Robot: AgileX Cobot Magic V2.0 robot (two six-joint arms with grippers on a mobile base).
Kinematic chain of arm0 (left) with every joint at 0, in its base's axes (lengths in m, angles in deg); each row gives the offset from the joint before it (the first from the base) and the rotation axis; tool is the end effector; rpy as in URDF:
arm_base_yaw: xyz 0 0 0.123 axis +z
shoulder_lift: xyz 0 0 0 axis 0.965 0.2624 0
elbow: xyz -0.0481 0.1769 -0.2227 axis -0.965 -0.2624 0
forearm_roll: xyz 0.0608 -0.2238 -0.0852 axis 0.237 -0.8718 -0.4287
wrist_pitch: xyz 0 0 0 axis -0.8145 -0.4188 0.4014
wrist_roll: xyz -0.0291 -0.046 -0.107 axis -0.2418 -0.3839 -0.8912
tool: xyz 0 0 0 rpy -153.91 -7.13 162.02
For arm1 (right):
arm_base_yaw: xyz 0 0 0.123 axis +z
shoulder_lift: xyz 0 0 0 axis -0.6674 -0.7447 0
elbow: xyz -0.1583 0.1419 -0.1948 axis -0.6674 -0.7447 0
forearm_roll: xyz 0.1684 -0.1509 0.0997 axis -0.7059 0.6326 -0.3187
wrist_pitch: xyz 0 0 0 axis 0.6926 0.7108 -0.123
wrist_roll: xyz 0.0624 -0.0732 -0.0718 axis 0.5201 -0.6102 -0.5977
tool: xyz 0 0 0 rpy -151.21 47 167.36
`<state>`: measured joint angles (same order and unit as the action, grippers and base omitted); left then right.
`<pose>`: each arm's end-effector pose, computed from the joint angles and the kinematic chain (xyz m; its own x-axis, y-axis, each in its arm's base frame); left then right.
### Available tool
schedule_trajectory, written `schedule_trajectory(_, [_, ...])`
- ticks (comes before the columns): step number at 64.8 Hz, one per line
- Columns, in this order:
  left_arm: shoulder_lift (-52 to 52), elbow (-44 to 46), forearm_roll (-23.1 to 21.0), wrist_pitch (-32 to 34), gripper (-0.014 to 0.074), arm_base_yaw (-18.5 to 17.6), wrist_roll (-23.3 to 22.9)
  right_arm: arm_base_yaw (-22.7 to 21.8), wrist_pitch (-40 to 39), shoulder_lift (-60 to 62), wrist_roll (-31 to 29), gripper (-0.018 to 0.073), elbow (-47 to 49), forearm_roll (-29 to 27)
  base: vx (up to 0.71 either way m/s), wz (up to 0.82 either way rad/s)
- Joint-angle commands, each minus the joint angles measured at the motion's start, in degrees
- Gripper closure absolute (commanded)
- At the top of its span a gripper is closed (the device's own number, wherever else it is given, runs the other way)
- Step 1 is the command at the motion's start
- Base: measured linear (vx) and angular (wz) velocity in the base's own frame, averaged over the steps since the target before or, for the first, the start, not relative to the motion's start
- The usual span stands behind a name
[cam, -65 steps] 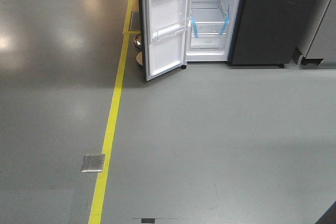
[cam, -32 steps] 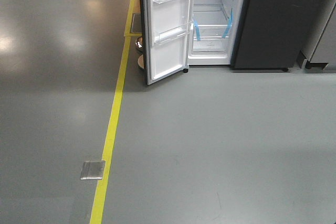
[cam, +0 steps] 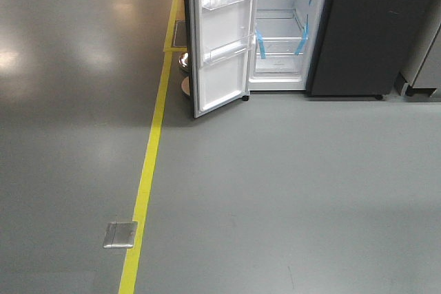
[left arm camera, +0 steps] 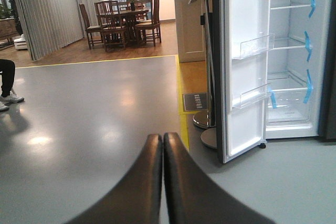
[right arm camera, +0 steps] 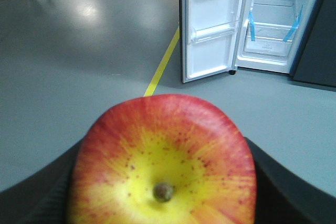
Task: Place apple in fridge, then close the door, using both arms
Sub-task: 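Approach the refrigerator shelves, carrying the apple in the right gripper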
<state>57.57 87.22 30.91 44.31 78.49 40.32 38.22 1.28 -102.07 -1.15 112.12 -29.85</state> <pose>0.0773 0.0057 0.1985 -0.0042 0.0205 -0.9998 -0.0705 0.9973 0.0207 0.1632 0.0281 0.4588 -0.4264 -0.0370 -0.9038 -0.2550 0.9636 0.0809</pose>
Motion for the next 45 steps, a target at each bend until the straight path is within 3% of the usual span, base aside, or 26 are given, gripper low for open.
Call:
schedule_trajectory(1, [-0.92,-1.63,-0.39,4.08,0.0602,-0.34,-0.46,-0.25,-4.59,0.37,-0.42,0.0517,1.39,-1.46,0.11,0.0])
schedule_trajectory(45, [-0.92,-1.63,-0.39,4.08,0.0602,-0.34,-0.46,-0.25,-4.59,0.37,-0.42,0.0517,1.39,-1.46,0.11,0.0])
